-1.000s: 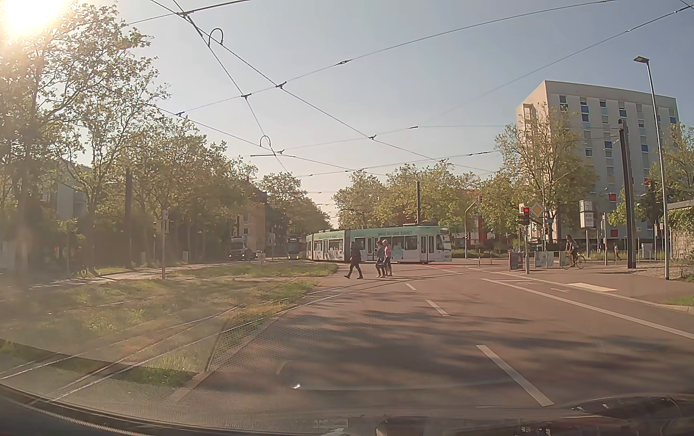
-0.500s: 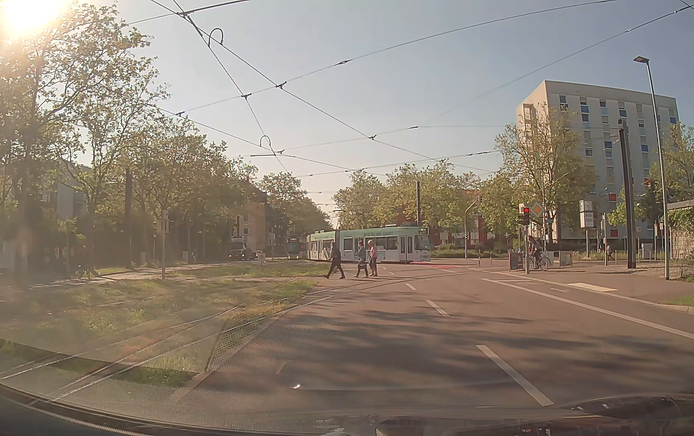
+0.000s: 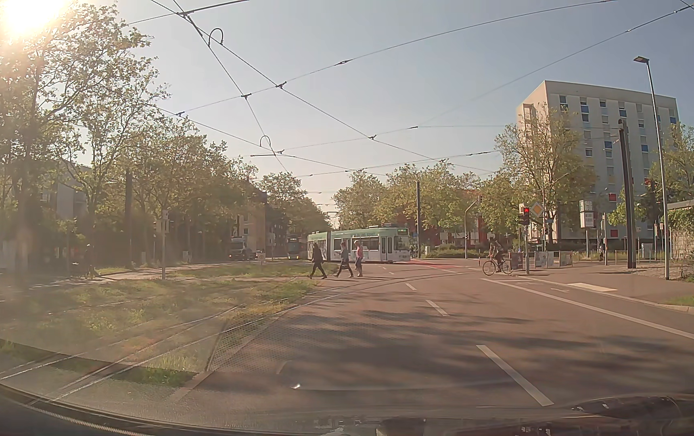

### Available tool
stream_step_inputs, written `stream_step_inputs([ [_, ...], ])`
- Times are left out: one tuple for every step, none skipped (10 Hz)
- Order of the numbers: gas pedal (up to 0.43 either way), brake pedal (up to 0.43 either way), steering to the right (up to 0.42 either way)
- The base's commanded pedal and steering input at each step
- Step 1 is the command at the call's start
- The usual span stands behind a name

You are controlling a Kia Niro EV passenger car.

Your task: Follow the waypoints while adhering to traffic rules and regulations

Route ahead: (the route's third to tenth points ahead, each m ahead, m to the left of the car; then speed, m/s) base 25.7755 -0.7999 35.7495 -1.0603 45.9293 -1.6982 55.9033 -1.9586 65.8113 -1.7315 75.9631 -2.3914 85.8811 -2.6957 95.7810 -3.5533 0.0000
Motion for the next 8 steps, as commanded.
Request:
stream_step_inputs([
  [0.0, 0.268, -0.012],
  [0.0, 0.262, -0.012],
  [0.0, 0.268, -0.012],
  [0.0, 0.262, -0.012],
  [0.0, 0.262, -0.013],
  [0.0, 0.268, -0.013],
  [0.0, 0.262, -0.012],
  [0.0, 0.268, -0.012],
])
